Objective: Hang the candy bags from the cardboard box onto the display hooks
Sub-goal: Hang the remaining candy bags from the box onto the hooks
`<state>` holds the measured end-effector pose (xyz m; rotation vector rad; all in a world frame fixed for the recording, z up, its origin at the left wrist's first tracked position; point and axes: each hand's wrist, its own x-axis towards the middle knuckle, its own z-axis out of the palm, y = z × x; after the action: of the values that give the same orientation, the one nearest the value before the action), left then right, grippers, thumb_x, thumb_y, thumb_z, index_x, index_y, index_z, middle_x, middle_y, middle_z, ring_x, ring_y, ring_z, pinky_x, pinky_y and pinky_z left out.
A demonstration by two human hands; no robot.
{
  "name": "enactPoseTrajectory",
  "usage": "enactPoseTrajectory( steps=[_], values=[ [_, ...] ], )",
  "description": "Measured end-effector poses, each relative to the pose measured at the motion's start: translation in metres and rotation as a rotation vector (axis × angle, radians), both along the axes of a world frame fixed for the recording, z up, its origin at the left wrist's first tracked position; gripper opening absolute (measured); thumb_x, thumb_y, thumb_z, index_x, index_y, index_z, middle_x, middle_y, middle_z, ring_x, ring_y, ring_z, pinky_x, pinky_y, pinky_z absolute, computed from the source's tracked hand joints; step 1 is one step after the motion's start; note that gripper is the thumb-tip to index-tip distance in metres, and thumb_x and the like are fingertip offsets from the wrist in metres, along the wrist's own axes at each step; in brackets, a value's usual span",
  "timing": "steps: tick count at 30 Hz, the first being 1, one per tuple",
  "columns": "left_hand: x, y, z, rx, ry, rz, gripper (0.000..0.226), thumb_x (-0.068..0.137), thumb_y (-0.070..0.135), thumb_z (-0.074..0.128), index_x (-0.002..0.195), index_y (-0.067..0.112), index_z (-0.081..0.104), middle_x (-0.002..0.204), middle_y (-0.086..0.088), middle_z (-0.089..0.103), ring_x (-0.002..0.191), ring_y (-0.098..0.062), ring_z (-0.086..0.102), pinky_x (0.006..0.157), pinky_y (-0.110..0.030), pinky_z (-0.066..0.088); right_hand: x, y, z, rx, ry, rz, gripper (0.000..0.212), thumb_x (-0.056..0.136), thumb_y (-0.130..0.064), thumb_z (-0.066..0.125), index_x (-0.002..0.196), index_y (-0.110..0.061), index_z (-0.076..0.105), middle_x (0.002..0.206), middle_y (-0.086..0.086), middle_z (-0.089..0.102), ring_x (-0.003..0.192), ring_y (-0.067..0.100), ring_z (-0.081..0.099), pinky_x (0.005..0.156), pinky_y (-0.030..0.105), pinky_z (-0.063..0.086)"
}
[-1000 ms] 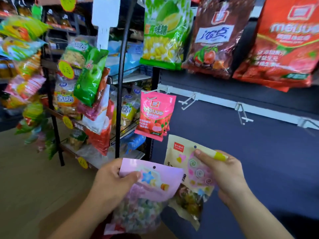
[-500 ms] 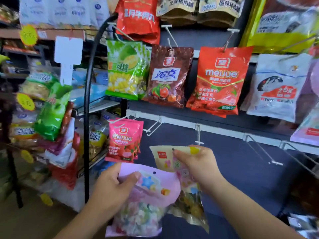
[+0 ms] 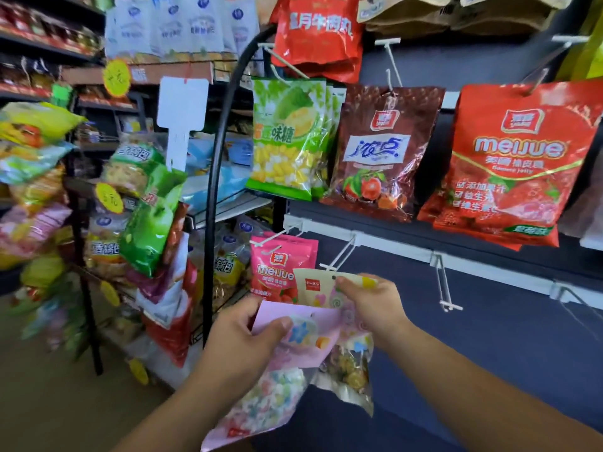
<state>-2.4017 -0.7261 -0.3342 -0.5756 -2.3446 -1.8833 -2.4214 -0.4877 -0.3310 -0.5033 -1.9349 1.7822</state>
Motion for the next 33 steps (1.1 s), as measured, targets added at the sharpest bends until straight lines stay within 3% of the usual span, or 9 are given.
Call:
enactPoseTrajectory(
  steps=[5,9,12,15,19,23,26,30,33],
  values=[
    [-0.012,0.01,-0.003,0.086,-0.051,0.014,0.008,0.09,0.008,0.074,0.092,0.015,0.076,0.079,0.006,0.079,0.064,-0.002,0.072,0.05,-0.014,0.049,-0.018,-0.002,-0.003,-0.03,0.055,0.048,0.031,0.088,-0.016,0.079,0.087,0.011,0.065,0.066,0.018,0.057,0.05,0.022,0.048,0.047,0.026,0.035],
    [-0.021,0.012,-0.005,0.134,-0.085,0.041,0.01,0.09,0.01,0.074,0.094,0.019,0.077,0.084,0.005,0.08,0.075,-0.01,0.076,0.061,-0.025,0.059,-0.016,0.001,-0.009,0.02,0.033,0.057,0.019,0.093,-0.015,0.074,0.082,0.001,0.072,0.058,0.009,0.058,0.042,0.019,0.04,0.043,0.02,0.031],
    [-0.024,0.014,-0.007,0.129,-0.1,0.031,0.01,0.091,0.011,0.074,0.095,0.019,0.078,0.086,0.004,0.081,0.08,-0.013,0.077,0.065,-0.03,0.061,-0.017,0.005,-0.013,0.038,-0.006,0.024,0.016,0.094,-0.016,0.073,0.084,-0.004,0.075,0.064,0.012,0.059,0.036,0.015,0.039,0.038,0.02,0.034],
    [-0.024,0.017,-0.004,0.115,-0.069,-0.003,0.015,0.091,0.01,0.074,0.099,0.023,0.074,0.09,0.006,0.079,0.082,-0.01,0.076,0.064,-0.026,0.06,-0.025,0.011,-0.011,0.147,-0.034,-0.036,0.009,0.09,-0.022,0.078,0.086,-0.018,0.07,0.07,0.004,0.063,0.046,0.019,0.049,0.044,0.028,0.044],
    [-0.022,0.017,0.004,-0.003,0.051,-0.009,0.031,0.091,0.014,0.074,0.108,0.037,0.065,0.102,0.017,0.071,0.09,0.004,0.068,0.069,-0.011,0.054,-0.033,0.022,-0.003,0.516,-0.03,-0.117,0.018,0.09,-0.021,0.073,0.082,-0.034,0.063,0.081,-0.021,0.073,0.08,0.014,0.07,0.074,0.037,0.058],
    [-0.02,0.019,0.014,-0.019,0.063,0.008,0.024,0.092,0.013,0.072,0.103,0.034,0.065,0.099,0.01,0.071,0.084,0.001,0.07,0.062,-0.017,0.057,-0.039,0.031,0.015,0.697,-0.183,-0.141,0.017,0.088,-0.027,0.069,0.074,-0.036,0.069,0.086,-0.013,0.076,0.087,0.02,0.07,0.076,0.037,0.059],
    [-0.014,0.02,0.023,-0.016,0.063,-0.012,0.023,0.092,0.013,0.073,0.1,0.032,0.065,0.096,0.01,0.072,0.081,0.001,0.071,0.058,-0.015,0.055,-0.042,0.028,0.028,0.839,-0.315,-0.132,0.019,0.089,-0.021,0.061,0.087,-0.031,0.077,0.092,-0.005,0.074,0.092,0.025,0.068,0.073,0.033,0.056],
    [-0.004,0.02,0.037,-0.077,0.131,-0.06,0.024,0.09,0.014,0.073,0.098,0.035,0.066,0.09,0.013,0.072,0.075,-0.002,0.066,0.061,-0.015,0.048,-0.005,0.009,0.041,0.555,-0.066,-0.043,0.023,0.097,-0.018,0.057,0.106,-0.017,0.078,0.116,0.003,0.073,0.103,0.026,0.068,0.085,0.028,0.05],
    [0.009,0.025,0.054,-0.072,0.167,-0.123,0.027,0.089,0.011,0.075,0.1,0.035,0.068,0.094,0.015,0.072,0.074,-0.007,0.064,0.063,-0.014,0.047,0.061,-0.004,0.063,0.415,0.129,0.063,0.034,0.102,-0.027,0.06,0.086,0.0,0.073,0.086,0.017,0.073,0.082,0.034,0.066,0.073,0.036,0.051]
  ],
)
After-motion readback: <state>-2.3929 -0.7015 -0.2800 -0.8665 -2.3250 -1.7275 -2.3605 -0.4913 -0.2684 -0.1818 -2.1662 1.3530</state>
